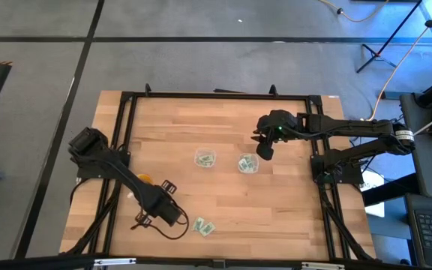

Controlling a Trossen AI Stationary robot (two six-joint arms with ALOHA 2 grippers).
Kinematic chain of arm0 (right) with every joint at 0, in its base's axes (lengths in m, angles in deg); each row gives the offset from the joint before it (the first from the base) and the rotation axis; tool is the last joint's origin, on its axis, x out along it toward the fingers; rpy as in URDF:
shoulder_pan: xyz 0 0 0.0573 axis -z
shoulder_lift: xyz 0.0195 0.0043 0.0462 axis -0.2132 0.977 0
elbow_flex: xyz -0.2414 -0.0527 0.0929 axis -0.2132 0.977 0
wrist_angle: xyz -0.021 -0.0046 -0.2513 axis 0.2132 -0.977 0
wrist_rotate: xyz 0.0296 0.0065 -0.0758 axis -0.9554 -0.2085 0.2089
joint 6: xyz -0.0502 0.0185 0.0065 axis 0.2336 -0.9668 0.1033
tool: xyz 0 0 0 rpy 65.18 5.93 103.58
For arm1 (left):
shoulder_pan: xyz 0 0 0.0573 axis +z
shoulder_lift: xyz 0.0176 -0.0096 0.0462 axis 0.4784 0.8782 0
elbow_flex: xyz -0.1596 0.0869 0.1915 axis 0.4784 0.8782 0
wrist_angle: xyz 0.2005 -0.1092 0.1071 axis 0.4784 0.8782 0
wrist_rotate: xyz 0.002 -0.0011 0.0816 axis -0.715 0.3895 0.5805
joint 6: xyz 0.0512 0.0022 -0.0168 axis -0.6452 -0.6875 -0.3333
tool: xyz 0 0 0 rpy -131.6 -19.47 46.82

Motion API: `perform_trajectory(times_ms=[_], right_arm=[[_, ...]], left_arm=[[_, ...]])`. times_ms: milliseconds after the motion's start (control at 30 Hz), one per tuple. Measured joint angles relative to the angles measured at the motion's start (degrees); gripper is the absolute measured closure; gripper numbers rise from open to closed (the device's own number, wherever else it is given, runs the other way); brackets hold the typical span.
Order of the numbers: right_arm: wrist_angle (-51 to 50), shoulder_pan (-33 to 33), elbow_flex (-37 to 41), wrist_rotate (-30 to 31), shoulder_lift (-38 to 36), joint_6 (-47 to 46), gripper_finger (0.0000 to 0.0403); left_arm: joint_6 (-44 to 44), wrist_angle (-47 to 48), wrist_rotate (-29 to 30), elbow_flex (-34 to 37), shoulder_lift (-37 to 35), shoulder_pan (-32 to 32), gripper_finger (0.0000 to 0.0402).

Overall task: Pick and place Stevia / Truvia into bins
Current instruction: Put the top stevia packet into the left transparent container

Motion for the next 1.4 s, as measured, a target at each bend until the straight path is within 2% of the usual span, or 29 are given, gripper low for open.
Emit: perform_trajectory(times_ms=[267, 600, 1033, 1400], right_arm=[[-0.04, 0.00, 0.00, 0.00, 0.00, -0.15, 0.0287], [-0.07, 0.00, 0.00, 0.00, 0.00, -0.02, 0.0287], [-0.10, 0.02, 0.00, 0.01, 0.00, 0.01, 0.0287], [-0.11, 0.02, 0.00, 0.01, 0.00, 0.02, 0.0287]], left_arm=[[-5.07, 2.79, 0.29, 0.00, 2.54, 0.00, 0.0286], [-4.97, 0.98, -0.04, 1.55, 4.41, 0.00, 0.0287], [-4.97, -0.09, -0.20, 1.60, 4.73, 0.00, 0.0356], [-4.97, 0.01, -0.18, 1.60, 4.58, 0.09, 0.0370]])
